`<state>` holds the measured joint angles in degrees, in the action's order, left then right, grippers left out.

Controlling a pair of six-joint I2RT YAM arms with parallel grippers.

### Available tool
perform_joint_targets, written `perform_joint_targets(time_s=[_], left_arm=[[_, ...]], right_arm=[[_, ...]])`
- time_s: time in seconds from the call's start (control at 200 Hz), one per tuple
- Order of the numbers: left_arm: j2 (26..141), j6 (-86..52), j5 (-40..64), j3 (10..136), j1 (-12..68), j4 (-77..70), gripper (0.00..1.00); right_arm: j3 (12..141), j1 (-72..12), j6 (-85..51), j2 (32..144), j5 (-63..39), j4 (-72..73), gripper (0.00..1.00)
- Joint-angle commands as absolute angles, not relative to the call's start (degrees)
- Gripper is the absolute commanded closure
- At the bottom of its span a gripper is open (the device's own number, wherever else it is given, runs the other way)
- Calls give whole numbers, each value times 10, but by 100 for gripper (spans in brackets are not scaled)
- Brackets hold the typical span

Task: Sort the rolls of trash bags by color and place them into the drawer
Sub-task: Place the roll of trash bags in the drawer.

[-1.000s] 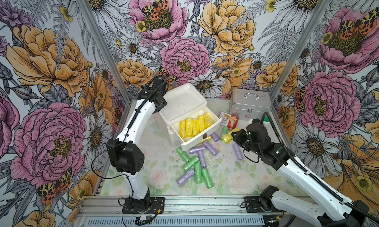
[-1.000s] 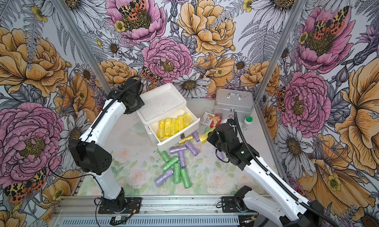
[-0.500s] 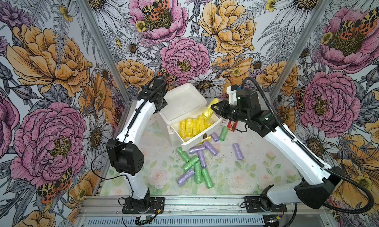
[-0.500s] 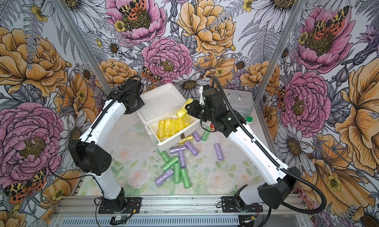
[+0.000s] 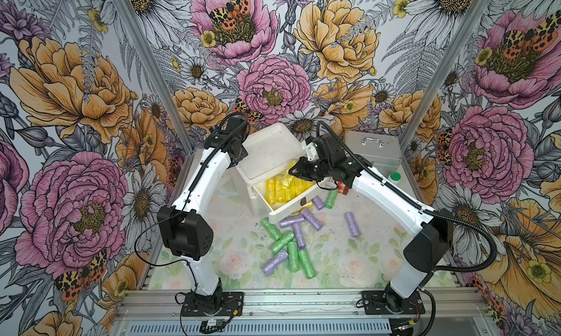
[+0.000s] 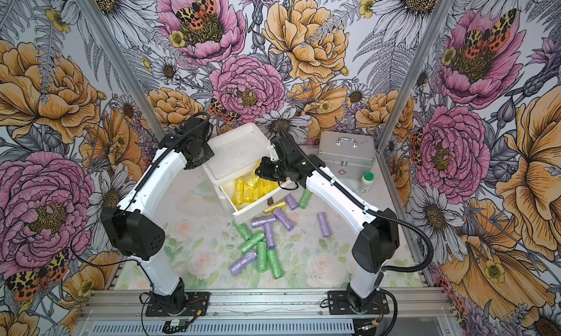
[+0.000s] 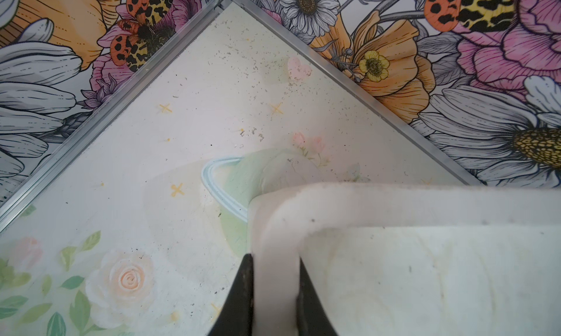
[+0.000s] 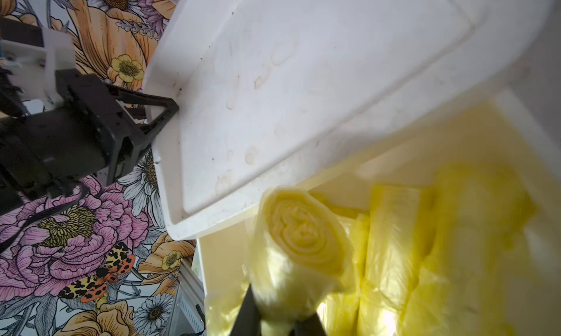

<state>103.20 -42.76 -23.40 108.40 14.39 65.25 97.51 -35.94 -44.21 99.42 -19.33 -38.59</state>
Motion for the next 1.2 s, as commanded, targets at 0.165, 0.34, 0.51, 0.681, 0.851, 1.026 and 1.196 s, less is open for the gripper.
perform_joint_targets(time_s=[0.165,0.34,0.51,0.681,0.851,1.026,1.196], left_arm=[[1094,-509,-58,1042,169,636,100],[1094,-508,-57,1042,169,636,100],[1094,-507,-56,1043,169,636,100],[1094,-506,-57,1046,168,636,100],[1101,-505,-58,1056,163,636,100],[1126,-492,-58,1087,149,637,100],[1143,-483,-62,1111,130,637,100]], right_arm=[[982,-357,-468,1025,-162,-388,70],[982,-338,-483,1022,-157,-395,45],[958,-321,-465,960,-132,-400,45],[857,-293,-501,839,-69,-397,45],[707,-268,-581,752,-21,-396,40],[576,-255,-666,739,-51,-319,41],[536,-256,-696,781,-87,-251,42]])
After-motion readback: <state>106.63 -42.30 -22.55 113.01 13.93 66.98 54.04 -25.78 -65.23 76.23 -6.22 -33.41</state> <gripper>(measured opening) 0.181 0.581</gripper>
